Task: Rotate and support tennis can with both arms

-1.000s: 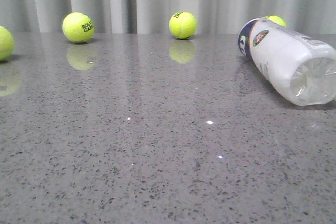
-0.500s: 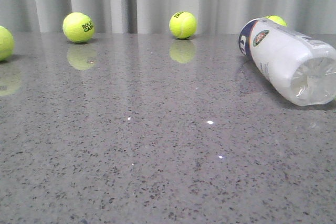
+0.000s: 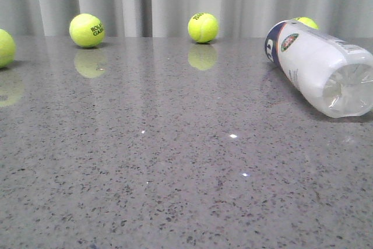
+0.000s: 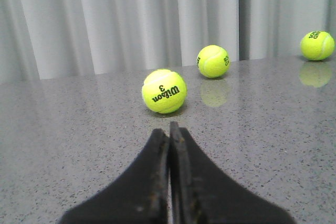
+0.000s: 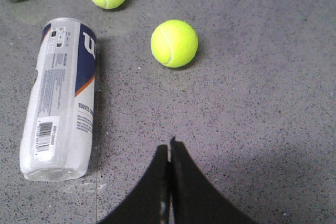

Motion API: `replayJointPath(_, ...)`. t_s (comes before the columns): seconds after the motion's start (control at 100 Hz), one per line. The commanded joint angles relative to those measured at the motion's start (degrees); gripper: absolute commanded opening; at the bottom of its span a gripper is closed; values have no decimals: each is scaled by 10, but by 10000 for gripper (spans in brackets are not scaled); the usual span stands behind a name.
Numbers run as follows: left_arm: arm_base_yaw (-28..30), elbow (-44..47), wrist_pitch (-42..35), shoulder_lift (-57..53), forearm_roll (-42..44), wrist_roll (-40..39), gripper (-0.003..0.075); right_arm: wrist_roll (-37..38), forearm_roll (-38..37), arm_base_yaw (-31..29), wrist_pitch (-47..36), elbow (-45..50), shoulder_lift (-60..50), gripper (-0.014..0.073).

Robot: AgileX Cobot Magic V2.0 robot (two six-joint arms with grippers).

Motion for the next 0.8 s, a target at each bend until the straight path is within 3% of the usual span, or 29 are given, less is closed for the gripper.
replayJointPath(0.0, 1, 27, -43, -23, 0, -6, -21, -7, -4, -4, -23, -20, 27, -66)
replayJointPath(0.12, 1, 27, -43, -23, 0, -6, -21, -18, -4, -4, 2, -20, 50, -48)
replayJointPath(0.19, 1, 27, -43, -23, 0, -6, -21, -40, -4, -4, 16, -20, 57, 22)
replayJointPath(0.26, 1, 27, -43, -23, 0, -6, -21, -61, -4, -4, 25, -20, 58, 148)
replayJointPath(0.46, 1, 27, -43, -23, 0, -6, -21, -78, -4, -4, 30, -20, 58, 673)
replayJointPath(0.62, 1, 27, -43, -23, 0, -6, -21, -78, 23, -4, 33, -20, 58, 644)
replayJointPath(0.79, 1, 27, -43, -23, 0, -6, -21, -141, 123, -3, 16, -28, 80, 644)
